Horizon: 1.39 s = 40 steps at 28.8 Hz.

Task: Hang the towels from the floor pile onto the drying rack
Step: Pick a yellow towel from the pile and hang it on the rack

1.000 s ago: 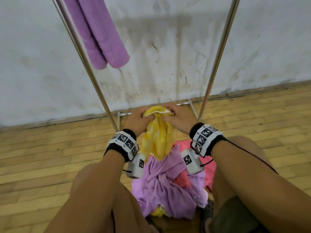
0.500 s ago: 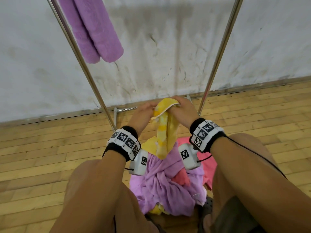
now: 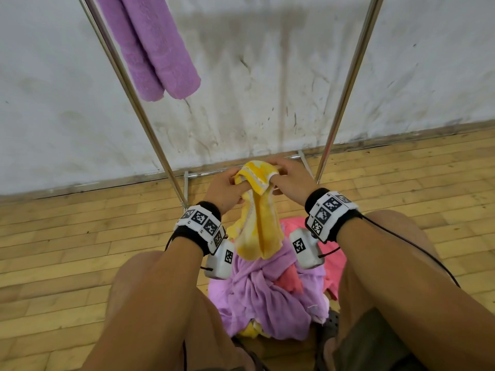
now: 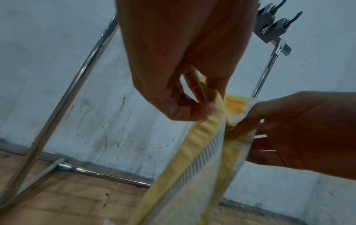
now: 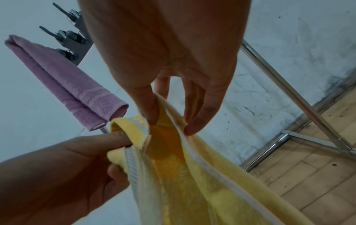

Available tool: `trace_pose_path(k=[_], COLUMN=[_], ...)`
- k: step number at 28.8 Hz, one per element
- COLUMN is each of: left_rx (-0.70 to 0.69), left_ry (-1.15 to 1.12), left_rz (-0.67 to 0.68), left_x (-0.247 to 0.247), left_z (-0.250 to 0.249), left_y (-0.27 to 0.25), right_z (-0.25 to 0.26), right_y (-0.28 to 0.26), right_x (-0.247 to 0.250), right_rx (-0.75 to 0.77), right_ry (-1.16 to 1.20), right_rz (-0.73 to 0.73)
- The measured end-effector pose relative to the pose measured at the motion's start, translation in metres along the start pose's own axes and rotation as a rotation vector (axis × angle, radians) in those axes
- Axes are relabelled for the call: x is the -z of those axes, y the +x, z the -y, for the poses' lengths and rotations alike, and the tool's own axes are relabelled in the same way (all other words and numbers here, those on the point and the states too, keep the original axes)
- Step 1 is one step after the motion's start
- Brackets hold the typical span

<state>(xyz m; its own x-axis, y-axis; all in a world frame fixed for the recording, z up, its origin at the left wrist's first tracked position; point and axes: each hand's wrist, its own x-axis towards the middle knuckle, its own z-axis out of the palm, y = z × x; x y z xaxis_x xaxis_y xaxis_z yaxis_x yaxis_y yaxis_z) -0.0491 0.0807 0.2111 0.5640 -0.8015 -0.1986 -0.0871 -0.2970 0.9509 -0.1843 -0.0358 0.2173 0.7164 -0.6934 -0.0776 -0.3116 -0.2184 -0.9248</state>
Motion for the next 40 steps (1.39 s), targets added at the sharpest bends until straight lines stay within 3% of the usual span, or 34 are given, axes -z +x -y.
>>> trace_pose_path(k=[4, 9, 15, 18, 23, 27, 30, 37, 40], left_rx=[-0.038, -0.048, -0.062, -0.026, 0.066, 0.066, 0.089, 0.123, 0.117], left_ry=[-0.029, -0.116, -0.256, -0.183, 0.056, 0.16, 0.088, -0.119, -0.174], left_rz=[-0.076, -0.053, 0.023, 0.0, 0.11, 0.048, 0.019, -0.058, -0.075], left_x=[-0.001, -0.007, -0.011, -0.008, -0.011, -0.006, -0.005, -0.007, -0.008], left_z=[-0.002, -0.007, -0.017, -0.015, -0.007, -0.002, -0.002, -0.009, -0.01], left_y=[0.0, 0.0, -0.007, -0.004, -0.005, -0.001, -0.001, -0.003, -0.004], right_z=[0.0, 0.002, -0.003, -0.002, 0.002, 0.003, 0.001, 0.001, 0.002], right_y=[-0.004, -0.007, -0.002, 0.0, 0.003, 0.001, 0.003, -0.005, -0.007], right_x=[-0.002, -0.003, -0.004, -0.001, 0.003, 0.003, 0.001, -0.002, -0.003], right_rx=[0.08, 0.063, 0.085, 0.103, 0.114, 0.078, 0.06, 0.069, 0.117], right_ry=[-0.108, -0.081, -0.131, -0.115, -0.029, 0.029, -0.013, -0.391, -0.362], right_rz=[0.106, 0.157, 0.046, -0.031, -0.095, -0.128, -0.143, 0.041, 0.117])
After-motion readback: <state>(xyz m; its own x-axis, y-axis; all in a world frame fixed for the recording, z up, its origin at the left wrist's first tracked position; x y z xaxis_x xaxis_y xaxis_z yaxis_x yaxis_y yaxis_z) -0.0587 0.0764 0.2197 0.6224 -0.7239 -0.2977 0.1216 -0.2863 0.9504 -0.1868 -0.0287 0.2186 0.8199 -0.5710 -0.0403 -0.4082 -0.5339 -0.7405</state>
